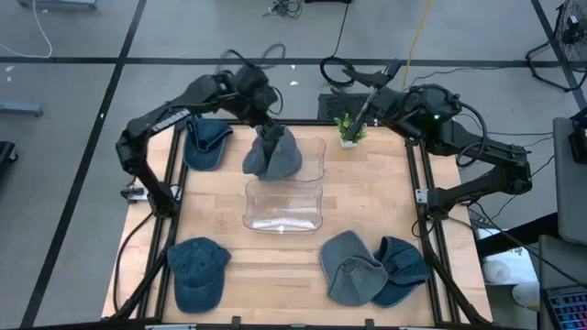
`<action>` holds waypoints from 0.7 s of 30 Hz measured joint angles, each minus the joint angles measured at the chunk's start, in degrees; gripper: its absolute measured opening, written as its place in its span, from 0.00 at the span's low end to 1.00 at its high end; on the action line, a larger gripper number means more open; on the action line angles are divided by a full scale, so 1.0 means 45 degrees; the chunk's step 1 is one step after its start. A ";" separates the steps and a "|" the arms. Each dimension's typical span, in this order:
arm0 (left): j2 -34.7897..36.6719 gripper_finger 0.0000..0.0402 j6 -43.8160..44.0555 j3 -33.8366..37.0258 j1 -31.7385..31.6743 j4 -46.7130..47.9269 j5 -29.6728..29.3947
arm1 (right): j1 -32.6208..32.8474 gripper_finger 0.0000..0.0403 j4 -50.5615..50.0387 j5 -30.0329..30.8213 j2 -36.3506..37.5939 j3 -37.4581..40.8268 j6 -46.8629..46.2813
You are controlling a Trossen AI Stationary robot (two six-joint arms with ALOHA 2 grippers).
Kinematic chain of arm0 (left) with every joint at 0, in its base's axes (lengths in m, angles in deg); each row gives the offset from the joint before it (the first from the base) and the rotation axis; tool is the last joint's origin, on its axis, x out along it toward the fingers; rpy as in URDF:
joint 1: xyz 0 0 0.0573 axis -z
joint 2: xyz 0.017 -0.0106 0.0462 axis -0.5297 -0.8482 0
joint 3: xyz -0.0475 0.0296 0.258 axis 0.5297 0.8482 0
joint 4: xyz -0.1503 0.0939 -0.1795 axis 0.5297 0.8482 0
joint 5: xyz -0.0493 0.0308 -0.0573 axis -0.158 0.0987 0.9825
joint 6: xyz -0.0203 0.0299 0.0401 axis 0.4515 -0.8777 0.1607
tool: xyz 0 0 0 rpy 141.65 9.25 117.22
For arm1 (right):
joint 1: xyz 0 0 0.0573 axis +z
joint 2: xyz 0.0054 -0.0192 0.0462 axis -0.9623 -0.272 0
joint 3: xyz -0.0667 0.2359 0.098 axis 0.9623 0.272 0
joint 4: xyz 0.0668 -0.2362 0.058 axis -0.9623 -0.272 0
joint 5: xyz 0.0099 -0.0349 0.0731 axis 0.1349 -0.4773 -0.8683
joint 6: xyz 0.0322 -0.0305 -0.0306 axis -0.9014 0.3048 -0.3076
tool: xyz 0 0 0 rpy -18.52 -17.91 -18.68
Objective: Pick & Place hat
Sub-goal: Put the gray cap into the top transparent bin
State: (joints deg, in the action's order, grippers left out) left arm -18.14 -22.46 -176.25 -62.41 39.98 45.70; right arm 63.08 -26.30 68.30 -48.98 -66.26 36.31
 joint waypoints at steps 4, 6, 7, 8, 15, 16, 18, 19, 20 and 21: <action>0.0969 0.83 -0.0333 0.0000 -0.0098 -0.0783 -0.0026 | 0.0000 0.50 -0.0738 -0.0040 0.0000 0.0000 -0.0420; 0.1550 0.85 -0.0676 0.0000 -0.0137 -0.1177 -0.0055 | 0.0000 0.50 -0.0992 -0.0039 0.0000 0.0000 -0.0677; 0.1853 0.85 -0.0910 0.0000 -0.0152 -0.1451 -0.0065 | 0.0000 0.50 -0.1095 -0.0035 0.0000 0.0000 -0.0735; 0.2174 0.86 -0.1135 0.0000 -0.0152 -0.1701 -0.0062 | 0.0000 0.50 -0.1227 -0.0035 0.0000 0.0000 -0.0753; 0.4274 0.83 -0.2335 0.0000 -0.0113 -0.3208 -0.0065 | 0.0000 0.50 -0.1752 -0.0033 0.0036 0.0000 -0.1748; 0.4570 0.82 -0.2335 0.0000 -0.0113 -0.3312 -0.0065 | 0.0000 0.50 -0.1871 -0.0025 0.0054 0.0000 -0.2056; 0.5195 0.81 -0.2410 0.0000 -0.0113 -0.3472 -0.0065 | 0.0000 0.50 -0.2187 -0.0025 0.0141 0.0000 -0.2832; 0.5495 0.80 -0.2567 0.0000 -0.0091 -0.3486 -0.0061 | 0.0000 0.50 -0.2430 -0.0044 0.0178 0.0000 -0.3352; 0.5799 0.79 -0.2676 0.0000 -0.0014 -0.3481 -0.0089 | 0.0000 0.50 -0.2606 -0.0074 0.0197 0.0000 -0.3920; 0.6105 0.79 -0.2694 0.0000 0.0058 -0.3498 -0.0089 | 0.0000 0.50 -0.2816 -0.0096 0.0249 0.0000 -0.4455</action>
State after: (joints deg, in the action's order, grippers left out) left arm 9.33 -34.59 -176.25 -62.15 24.25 45.30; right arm 63.08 -38.97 67.87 -47.86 -66.26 16.27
